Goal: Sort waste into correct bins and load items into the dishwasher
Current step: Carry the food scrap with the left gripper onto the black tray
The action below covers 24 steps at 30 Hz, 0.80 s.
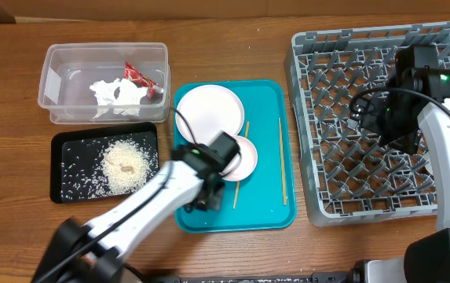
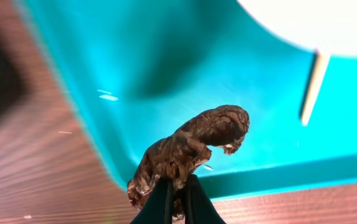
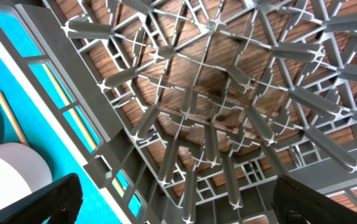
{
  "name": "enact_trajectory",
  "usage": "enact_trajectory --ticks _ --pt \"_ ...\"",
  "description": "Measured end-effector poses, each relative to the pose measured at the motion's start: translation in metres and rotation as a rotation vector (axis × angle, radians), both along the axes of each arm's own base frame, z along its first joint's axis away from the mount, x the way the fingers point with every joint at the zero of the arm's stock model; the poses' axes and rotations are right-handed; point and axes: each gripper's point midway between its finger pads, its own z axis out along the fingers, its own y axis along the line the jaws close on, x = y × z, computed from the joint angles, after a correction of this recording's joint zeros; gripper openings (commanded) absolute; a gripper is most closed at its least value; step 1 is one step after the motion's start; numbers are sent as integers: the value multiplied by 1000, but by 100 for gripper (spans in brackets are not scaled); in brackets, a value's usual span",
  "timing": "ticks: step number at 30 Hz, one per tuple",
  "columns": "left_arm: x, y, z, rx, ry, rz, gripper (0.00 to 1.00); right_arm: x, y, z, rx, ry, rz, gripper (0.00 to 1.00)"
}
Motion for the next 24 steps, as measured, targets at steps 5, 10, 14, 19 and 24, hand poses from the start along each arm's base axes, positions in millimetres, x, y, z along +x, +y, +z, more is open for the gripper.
enact_trajectory --ticks 5,10,14,19,24 --pt "37 44 41 -45 -165 197 4 0 0 0 0 0 0 100" --pt "63 112 63 -44 -282 462 4 0 0 0 0 0 0 100" --pt "75 171 65 -19 -331 685 4 0 0 0 0 -1 0 100" --pt "74 221 59 17 -339 879 4 0 0 0 0 0 0 100" --pt "73 255 42 70 -315 984 4 0 0 0 0 0 0 100"
